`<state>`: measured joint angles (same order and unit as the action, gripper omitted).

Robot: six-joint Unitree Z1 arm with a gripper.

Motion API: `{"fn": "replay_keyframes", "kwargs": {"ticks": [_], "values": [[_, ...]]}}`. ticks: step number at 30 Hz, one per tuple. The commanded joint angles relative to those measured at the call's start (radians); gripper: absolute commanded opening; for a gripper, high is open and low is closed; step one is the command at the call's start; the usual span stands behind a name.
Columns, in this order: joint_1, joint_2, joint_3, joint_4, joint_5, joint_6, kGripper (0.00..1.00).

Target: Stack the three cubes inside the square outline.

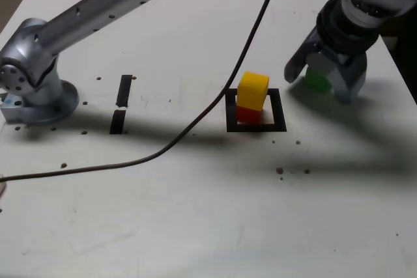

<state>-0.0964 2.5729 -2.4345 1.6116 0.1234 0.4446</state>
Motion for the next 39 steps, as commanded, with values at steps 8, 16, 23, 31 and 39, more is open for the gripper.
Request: {"fn": "replay_keyframes", "kwargs": {"ticks": [8,16,23,31,39], "values": [[0.009,0.051,-0.072,0.016,-0.006,0.022,0.55],[0.01,0.058,-0.101,0.019,0.002,0.012,0.21],[0.01,0.056,-0.121,0.024,0.0,0.009,0.01],[0.007,0.021,-0.123,0.027,-0.001,-0.002,0.0],[-0.043,-0.27,0.041,0.03,0.011,-0.038,0.0]]}}
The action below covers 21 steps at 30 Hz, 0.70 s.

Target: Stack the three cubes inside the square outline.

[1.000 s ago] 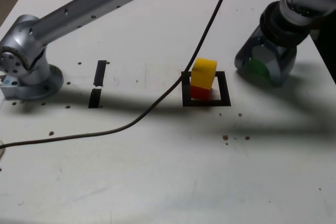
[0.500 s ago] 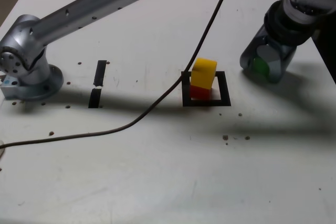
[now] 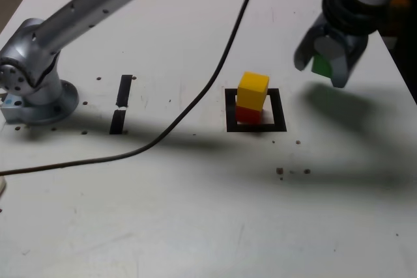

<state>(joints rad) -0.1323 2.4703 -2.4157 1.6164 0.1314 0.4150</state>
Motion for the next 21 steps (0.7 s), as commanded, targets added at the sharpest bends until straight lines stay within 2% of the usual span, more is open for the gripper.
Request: {"fn": "replay_keyframes", "kwargs": {"ticks": [1,5,9,15,21], "values": [[-0.017,-0.231,0.071,0.025,0.004,-0.023,0.0],[-0.038,-0.389,0.213,0.025,-0.003,-0.08,0.0],[-0.052,-0.508,0.336,0.025,-0.025,-0.148,0.0],[-0.076,-0.584,0.393,0.025,-0.039,-0.193,0.0],[-0.125,-0.61,0.421,0.025,-0.078,-0.256,0.0]]}}
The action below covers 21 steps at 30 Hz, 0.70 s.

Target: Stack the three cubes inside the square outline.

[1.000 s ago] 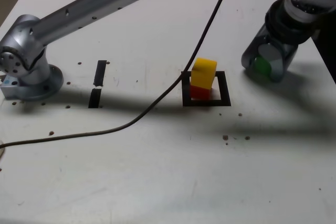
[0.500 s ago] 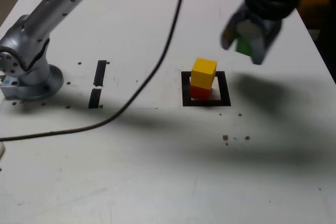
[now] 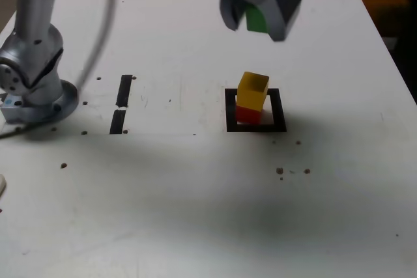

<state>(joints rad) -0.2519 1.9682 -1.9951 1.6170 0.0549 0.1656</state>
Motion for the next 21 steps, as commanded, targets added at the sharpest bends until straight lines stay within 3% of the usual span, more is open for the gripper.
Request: {"fn": "replay_keyframes", "kwargs": {"ticks": [1,11,21], "values": [[-0.012,-0.103,0.0,0.024,-0.007,-0.015,0.0],[-0.019,-0.045,0.041,0.023,-0.022,-0.034,0.0],[-0.053,0.031,0.028,0.02,-0.071,-0.06,0.0]]}}
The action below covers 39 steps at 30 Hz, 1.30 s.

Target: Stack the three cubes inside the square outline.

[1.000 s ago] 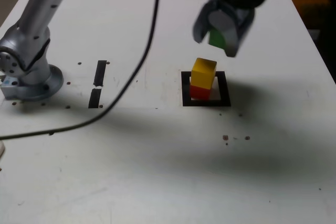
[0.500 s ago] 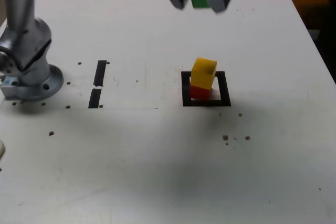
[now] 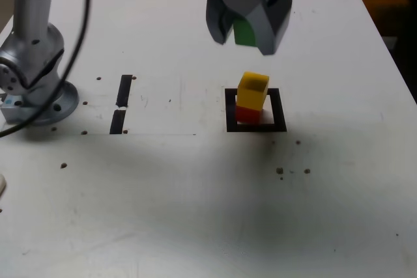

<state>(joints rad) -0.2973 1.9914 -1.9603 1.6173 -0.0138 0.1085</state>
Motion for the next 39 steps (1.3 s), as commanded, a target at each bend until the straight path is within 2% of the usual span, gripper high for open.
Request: {"fn": "replay_keyframes", "kwargs": {"ticks": [1,7,18,23,39], "values": [[-0.015,0.015,-0.01,0.02,-0.006,-0.009,0.0],[-0.029,0.052,-0.002,0.02,-0.011,-0.029,0.0],[0.015,0.083,0.061,-0.012,0.039,-0.036,0.0],[0.02,0.101,0.085,-0.065,0.029,-0.026,0.0],[0.01,0.063,0.155,-0.111,0.009,-0.051,0.0]]}}
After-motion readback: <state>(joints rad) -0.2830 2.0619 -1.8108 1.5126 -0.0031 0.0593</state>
